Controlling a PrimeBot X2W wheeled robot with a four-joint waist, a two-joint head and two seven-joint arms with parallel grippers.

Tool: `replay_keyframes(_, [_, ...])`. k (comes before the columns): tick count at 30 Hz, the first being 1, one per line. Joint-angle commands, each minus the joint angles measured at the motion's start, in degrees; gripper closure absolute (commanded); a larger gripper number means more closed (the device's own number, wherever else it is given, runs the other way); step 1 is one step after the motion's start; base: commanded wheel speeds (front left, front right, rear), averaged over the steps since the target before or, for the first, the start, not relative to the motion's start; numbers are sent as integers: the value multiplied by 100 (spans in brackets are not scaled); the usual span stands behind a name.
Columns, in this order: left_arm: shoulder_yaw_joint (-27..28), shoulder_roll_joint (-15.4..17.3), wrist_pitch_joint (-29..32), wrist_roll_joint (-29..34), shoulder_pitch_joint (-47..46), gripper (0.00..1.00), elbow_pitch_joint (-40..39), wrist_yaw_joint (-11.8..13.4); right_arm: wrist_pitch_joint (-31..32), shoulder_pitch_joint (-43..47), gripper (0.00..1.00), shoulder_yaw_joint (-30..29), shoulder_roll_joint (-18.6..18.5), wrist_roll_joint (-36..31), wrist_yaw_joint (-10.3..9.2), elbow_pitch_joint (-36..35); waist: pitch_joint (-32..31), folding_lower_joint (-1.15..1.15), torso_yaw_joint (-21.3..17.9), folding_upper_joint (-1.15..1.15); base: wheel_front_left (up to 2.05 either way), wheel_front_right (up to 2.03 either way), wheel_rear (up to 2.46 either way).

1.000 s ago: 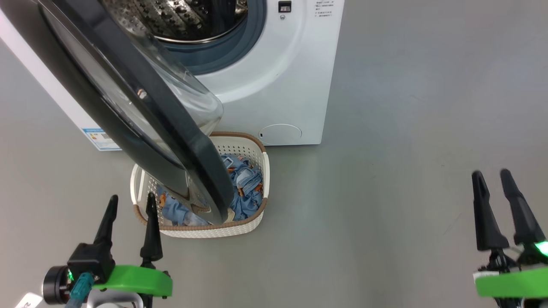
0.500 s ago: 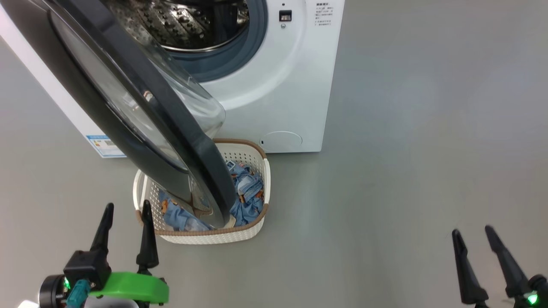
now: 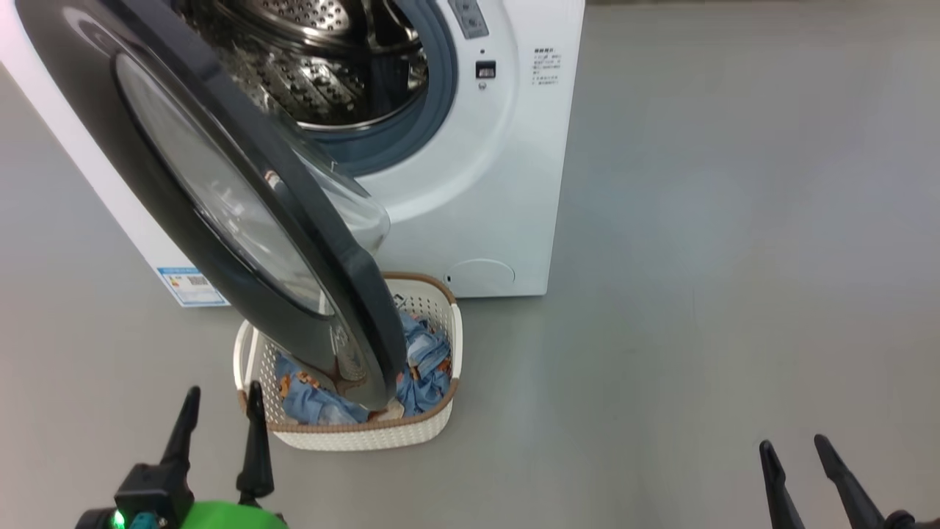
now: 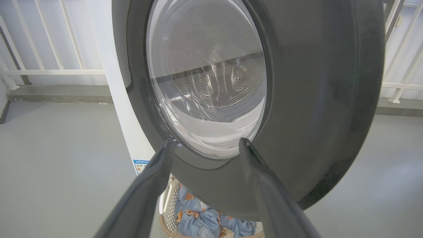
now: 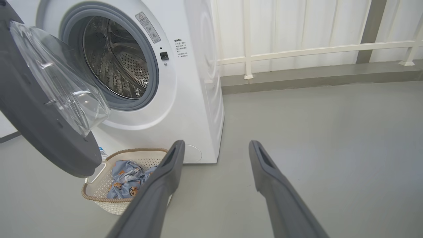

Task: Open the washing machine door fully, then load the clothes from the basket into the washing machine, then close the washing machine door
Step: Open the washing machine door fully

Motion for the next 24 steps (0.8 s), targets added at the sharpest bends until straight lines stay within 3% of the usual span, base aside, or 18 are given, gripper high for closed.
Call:
replay_keyframes(1, [195,106,-46,-25,-1,0,-47,-67,-27,52,0,150,-65,-75,52,-119,-138,0,-2,0,0,0,0])
replay_keyframes(24, [209,106,-46,-75,185,0,-6,-181,-27,88,0,232,-33,-152,52,-118,-491,0,-24,0,0,0,0])
